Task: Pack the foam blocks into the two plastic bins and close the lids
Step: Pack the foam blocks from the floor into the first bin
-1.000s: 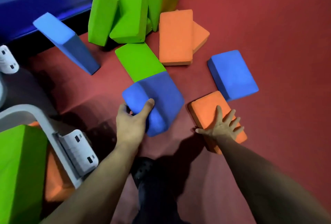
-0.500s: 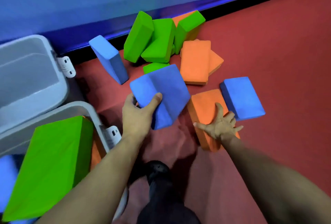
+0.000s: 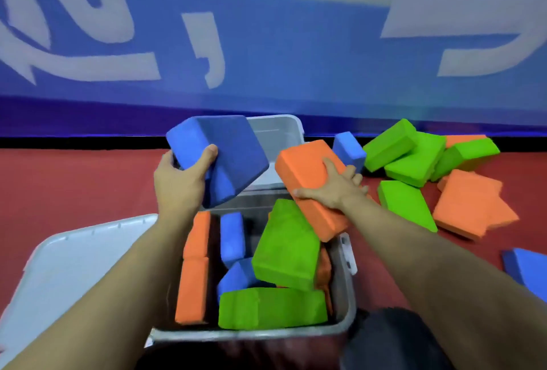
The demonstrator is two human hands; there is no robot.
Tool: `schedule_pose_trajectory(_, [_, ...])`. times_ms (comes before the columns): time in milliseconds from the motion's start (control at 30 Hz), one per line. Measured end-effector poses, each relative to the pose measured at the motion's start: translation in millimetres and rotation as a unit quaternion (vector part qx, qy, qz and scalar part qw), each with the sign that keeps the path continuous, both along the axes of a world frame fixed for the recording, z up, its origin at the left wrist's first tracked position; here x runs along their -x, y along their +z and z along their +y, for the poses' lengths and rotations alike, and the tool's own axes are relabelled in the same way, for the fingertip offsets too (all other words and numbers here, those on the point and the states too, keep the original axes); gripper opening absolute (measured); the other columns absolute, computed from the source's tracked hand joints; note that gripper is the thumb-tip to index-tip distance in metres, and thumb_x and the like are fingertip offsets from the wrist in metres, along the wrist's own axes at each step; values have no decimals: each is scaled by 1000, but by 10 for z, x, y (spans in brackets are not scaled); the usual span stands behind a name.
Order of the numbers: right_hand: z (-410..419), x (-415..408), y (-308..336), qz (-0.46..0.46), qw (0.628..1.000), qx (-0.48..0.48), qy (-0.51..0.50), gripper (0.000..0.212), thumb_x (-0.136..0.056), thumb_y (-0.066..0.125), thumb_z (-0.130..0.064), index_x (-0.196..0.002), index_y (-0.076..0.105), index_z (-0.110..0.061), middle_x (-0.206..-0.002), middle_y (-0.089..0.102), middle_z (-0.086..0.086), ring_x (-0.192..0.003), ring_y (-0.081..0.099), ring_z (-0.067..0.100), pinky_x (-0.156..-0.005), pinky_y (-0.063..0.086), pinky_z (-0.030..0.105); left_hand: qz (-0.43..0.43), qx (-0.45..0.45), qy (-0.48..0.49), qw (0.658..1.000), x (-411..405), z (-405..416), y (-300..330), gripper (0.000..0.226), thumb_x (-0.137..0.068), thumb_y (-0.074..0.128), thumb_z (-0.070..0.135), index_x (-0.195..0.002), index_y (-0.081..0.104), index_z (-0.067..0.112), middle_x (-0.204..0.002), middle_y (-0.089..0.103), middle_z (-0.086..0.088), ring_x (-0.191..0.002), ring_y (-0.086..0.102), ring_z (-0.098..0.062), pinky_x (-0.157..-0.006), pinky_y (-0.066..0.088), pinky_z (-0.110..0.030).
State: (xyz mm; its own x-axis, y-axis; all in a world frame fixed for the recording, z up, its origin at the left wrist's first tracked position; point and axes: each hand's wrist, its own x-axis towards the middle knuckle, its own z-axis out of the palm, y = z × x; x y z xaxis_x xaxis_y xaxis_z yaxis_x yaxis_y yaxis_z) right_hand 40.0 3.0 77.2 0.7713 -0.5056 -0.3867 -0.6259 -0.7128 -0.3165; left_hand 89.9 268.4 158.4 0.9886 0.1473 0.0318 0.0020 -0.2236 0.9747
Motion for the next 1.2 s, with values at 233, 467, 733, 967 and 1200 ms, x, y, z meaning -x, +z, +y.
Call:
schedule_pose_trajectory(233, [690,-379,-423,126,959,101,231,111,-66,65,-84,-158,15,-47,-168,10,14,-152,12,43,-117,2,70,30,-29,70,997,-49,1056,-336,43,-77,82,46,-101,66,14,-91,69,2,-75,61,-13,-68,46,-32])
schedule_pose_trajectory(467, [868,-384,-440,93,945,142,279,100,-74,70,-70,-157,24,-39,-168,16,2,-153,15,34,-118,7,67,80,-93,45,991,61,1268,-590,45,-71,79,57,-94,67,21,-88,71,5,-82,68,-21,-69,52,-37])
schedule_pose_trajectory(733, [1881,76,-514,115,863,-37,490,59,-84,74,-56,-129,64,-19,-126,68,1,-113,64,23,-94,49,31,118,-180,19,976,153,1454,-688,70,-59,69,74,-108,64,25,-99,70,5,-90,67,-24,-83,57,-47])
schedule_pose_trajectory(967, [2140,369,-992,209,876,-33,433,94,-81,70,-66,-157,31,-26,-158,43,2,-140,46,27,-113,38,36,144,-167,4,975,152,1535,-732,70,-60,71,72,-110,66,24,-98,71,6,-90,68,-22,-84,58,-46])
schedule_pose_trajectory(1200, [2030,330,-839,273,829,-27,488,84,-90,72,-42,-159,23,-39,-153,36,13,-137,45,33,-109,39,37,158,-157,-11,975,154,1544,-783,68,-62,73,69,-111,65,23,-99,70,5,-90,67,-22,-84,58,-46])
